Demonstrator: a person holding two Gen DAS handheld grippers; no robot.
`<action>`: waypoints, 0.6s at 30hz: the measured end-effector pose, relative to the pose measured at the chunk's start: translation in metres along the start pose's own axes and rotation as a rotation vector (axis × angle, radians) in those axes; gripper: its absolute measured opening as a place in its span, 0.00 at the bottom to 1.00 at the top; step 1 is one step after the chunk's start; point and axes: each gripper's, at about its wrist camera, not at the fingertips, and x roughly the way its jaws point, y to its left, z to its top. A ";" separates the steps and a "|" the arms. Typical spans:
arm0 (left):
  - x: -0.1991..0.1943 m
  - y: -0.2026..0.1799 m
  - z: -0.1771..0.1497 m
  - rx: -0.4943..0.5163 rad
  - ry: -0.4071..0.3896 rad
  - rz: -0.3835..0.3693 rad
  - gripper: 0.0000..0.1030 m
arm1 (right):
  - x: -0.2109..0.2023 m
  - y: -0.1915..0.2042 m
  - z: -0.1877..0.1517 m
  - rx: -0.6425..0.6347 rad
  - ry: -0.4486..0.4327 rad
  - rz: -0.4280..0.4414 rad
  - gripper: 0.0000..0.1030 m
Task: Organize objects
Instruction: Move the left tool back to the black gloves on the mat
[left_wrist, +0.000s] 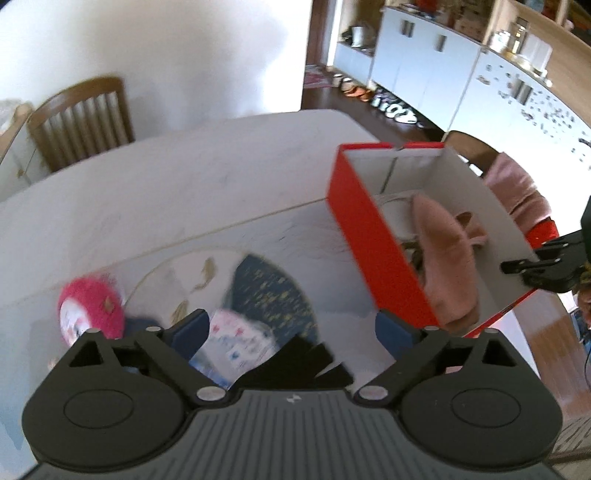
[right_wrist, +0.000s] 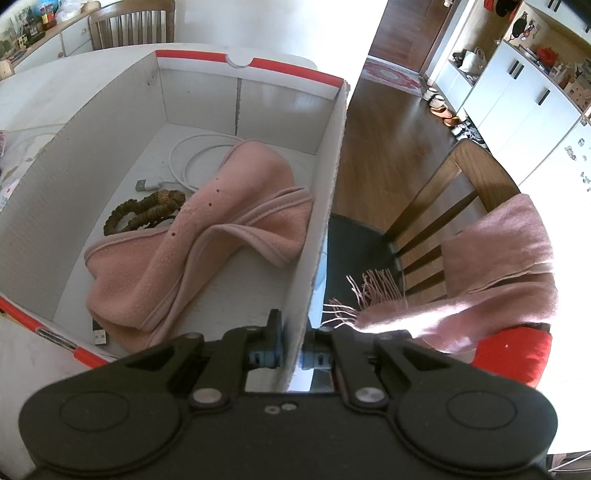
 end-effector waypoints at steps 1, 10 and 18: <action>0.001 0.004 -0.005 -0.008 0.002 0.006 0.97 | 0.000 0.000 0.000 -0.001 0.000 0.000 0.07; 0.030 0.028 -0.057 -0.098 0.079 0.043 0.97 | 0.000 0.001 0.000 0.000 0.004 -0.006 0.07; 0.057 0.042 -0.088 -0.142 0.124 0.078 0.97 | 0.001 0.001 0.000 -0.004 0.005 -0.006 0.08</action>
